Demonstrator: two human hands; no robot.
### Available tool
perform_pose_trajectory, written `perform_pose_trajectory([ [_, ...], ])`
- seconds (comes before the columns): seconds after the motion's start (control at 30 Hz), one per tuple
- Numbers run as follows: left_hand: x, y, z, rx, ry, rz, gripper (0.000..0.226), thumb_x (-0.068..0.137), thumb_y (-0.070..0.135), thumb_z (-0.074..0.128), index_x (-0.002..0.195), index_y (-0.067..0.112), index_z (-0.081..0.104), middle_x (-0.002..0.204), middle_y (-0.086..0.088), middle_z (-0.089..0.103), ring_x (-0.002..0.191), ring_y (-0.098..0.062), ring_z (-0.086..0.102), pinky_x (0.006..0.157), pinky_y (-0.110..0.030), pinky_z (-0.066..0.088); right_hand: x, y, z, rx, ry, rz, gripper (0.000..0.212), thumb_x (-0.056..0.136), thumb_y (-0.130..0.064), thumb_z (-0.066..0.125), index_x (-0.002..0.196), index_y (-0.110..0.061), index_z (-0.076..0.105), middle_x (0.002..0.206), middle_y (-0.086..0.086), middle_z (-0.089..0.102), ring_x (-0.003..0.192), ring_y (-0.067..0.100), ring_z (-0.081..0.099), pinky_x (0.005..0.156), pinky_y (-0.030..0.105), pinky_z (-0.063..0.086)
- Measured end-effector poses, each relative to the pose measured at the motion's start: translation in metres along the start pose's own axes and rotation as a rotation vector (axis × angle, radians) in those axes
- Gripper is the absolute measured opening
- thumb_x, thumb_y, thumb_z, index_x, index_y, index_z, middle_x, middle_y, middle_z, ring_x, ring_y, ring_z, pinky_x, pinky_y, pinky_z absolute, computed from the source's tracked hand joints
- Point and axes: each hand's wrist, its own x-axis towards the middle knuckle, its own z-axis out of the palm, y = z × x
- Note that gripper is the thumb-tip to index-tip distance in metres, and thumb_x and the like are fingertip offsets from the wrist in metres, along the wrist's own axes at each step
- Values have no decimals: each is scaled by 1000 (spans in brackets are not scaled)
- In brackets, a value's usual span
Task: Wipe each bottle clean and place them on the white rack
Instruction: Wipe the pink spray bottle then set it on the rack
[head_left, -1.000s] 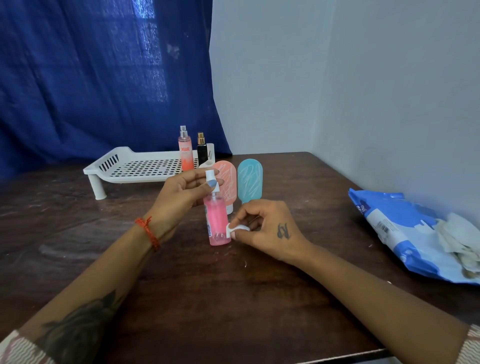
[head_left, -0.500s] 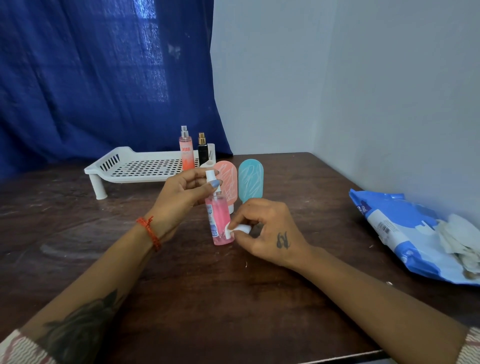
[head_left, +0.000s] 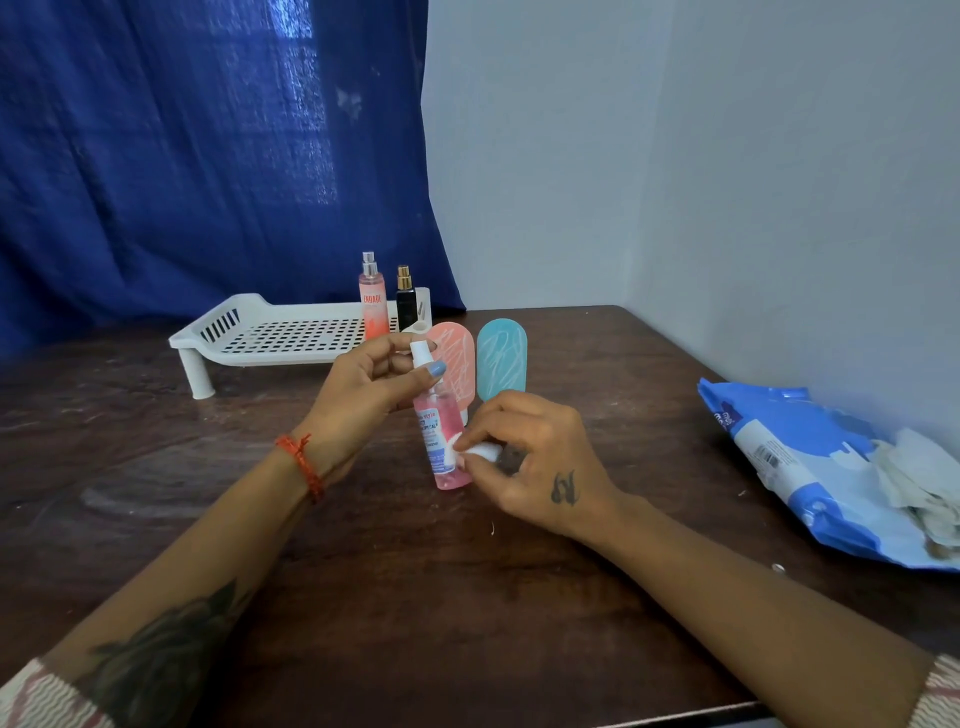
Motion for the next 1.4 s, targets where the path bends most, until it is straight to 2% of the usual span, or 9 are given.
perform_pose_trajectory([
  [0.2, 0, -1, 0, 2, -5, 8, 20, 84, 9, 62, 99, 22, 60, 87, -3, 67, 87, -14, 67, 74, -23, 57, 0, -1, 1, -57, -64, -44, 18, 77, -23, 73, 91, -12, 74, 89, 2, 67, 86, 9, 59, 72, 21, 49],
  [0.4, 0, -1, 1, 8, 1, 13, 19, 84, 11, 63, 99, 23, 61, 88, -6, 67, 88, -16, 67, 73, -22, 56, -1, -3, -3, -54, -215, -97, 9, 72, -14, 69, 79, -13, 75, 82, 0, 66, 81, 10, 57, 68, 26, 49],
  [0.5, 0, -2, 1, 11, 12, 14, 20, 83, 13, 64, 100, 22, 62, 89, -14, 63, 92, -20, 65, 78, -26, 55, -1, 0, -5, -57, -270, -80, 9, 70, -16, 68, 73, -13, 74, 78, -1, 67, 77, 6, 57, 65, 21, 49],
  [0.6, 0, -3, 1, 4, 21, 8, 20, 82, 13, 64, 101, 20, 63, 92, -19, 61, 93, -24, 63, 81, -30, 54, 0, 2, -7, 20, -163, 5, 9, 71, -18, 70, 75, -12, 74, 79, -1, 68, 75, 4, 59, 65, 14, 47],
  [0.7, 1, -3, 2, 27, 41, 24, 21, 81, 13, 66, 101, 19, 63, 80, -7, 63, 87, -18, 64, 74, -24, 55, 3, 2, -6, 38, 17, 38, 12, 73, -16, 74, 83, -10, 73, 84, 0, 69, 78, 2, 59, 68, 15, 50],
  [0.77, 1, -3, 3, 62, 65, 40, 22, 80, 13, 68, 102, 16, 64, 76, -2, 62, 82, -14, 64, 68, -19, 55, 4, 1, -5, 14, 37, 15, 16, 72, -16, 77, 86, -9, 72, 87, 1, 69, 81, 5, 60, 71, 18, 50],
  [1.03, 2, -4, 4, 134, 128, 87, 25, 77, 17, 72, 101, 14, 66, 66, 10, 63, 67, -2, 64, 59, -12, 51, 0, -3, -1, -146, -150, -159, 16, 73, -18, 78, 85, -8, 73, 89, 5, 65, 85, 16, 58, 73, 28, 50],
  [1.23, 2, -5, 4, 156, 156, 80, 33, 78, 19, 71, 109, 12, 66, 77, 0, 67, 82, -13, 67, 71, -26, 58, -1, -8, -4, -261, -350, -273, 17, 73, -7, 66, 88, -7, 73, 90, 5, 64, 87, 18, 53, 72, 26, 45],
  [1.4, 2, -6, 2, 154, 166, 51, 32, 78, 20, 71, 109, 13, 66, 80, -4, 68, 87, -18, 68, 78, -37, 58, 0, -6, -6, -288, -453, -278, 18, 73, -8, 59, 84, -7, 74, 86, 4, 64, 84, 19, 53, 66, 29, 51],
])
